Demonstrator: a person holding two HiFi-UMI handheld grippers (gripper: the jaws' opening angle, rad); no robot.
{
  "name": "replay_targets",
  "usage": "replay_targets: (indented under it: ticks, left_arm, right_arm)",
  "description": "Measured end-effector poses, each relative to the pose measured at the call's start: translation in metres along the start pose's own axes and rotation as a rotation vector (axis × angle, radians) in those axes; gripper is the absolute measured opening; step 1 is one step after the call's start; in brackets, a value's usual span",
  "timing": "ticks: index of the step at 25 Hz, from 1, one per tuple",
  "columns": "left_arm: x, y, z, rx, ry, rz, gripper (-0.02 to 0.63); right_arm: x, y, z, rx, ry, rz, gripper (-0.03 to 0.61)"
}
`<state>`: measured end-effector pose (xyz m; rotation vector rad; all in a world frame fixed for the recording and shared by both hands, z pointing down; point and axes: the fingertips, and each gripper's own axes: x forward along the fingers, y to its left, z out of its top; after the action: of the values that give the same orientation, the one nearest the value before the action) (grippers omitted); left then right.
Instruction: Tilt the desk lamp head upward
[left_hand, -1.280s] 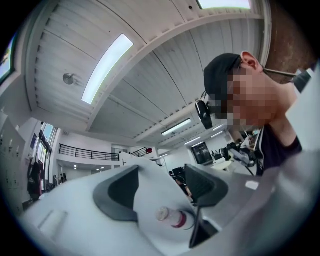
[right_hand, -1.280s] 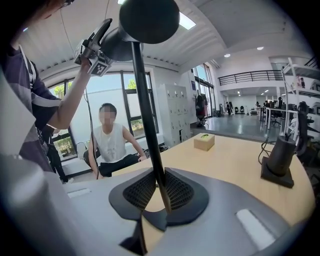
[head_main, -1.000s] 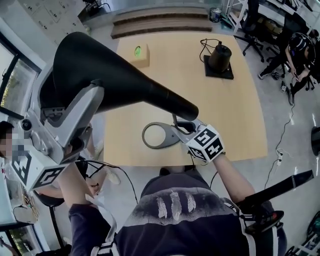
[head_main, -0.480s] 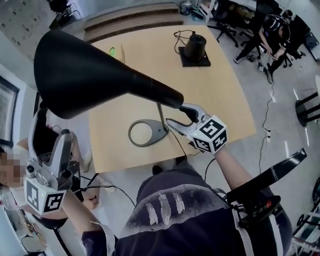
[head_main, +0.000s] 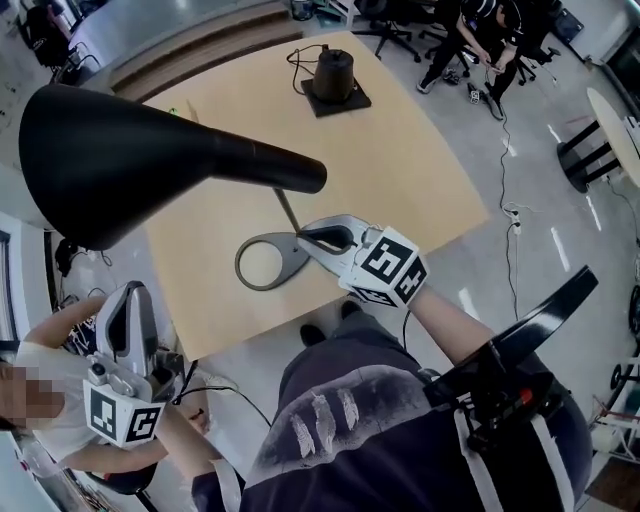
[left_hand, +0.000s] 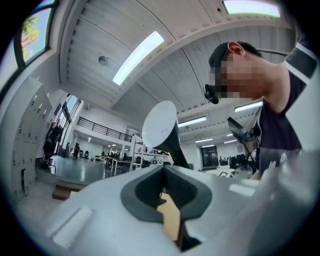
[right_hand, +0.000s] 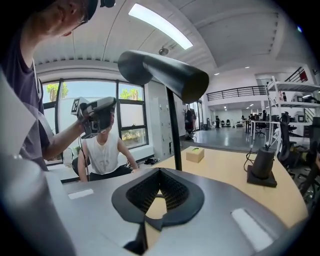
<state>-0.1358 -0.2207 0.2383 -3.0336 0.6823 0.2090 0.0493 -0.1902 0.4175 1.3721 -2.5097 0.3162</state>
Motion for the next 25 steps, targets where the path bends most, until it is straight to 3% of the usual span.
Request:
replay_targets:
  ticks: [4,12,25]
  left_arm:
    - [0.001,-0.013,-0.020,-0.008,0.054,0.016,0.003]
    - [0.000,-0.058,-0.038,-0.097,0.063,0.059,0.003]
    - [0.006,-0.154,-0.053,-0.102,0.149,0.149,0.003]
  right_arm:
    - [-0.003,0.004,0.003,-0.014,-0.004,0.040,-0.002]
    - [-0.017,0.014,0.015,-0.047,-0.068,0.137,-0.002]
    - [-0.073,0.041,-0.025,-0.059,-0.031,0.308,-0.002]
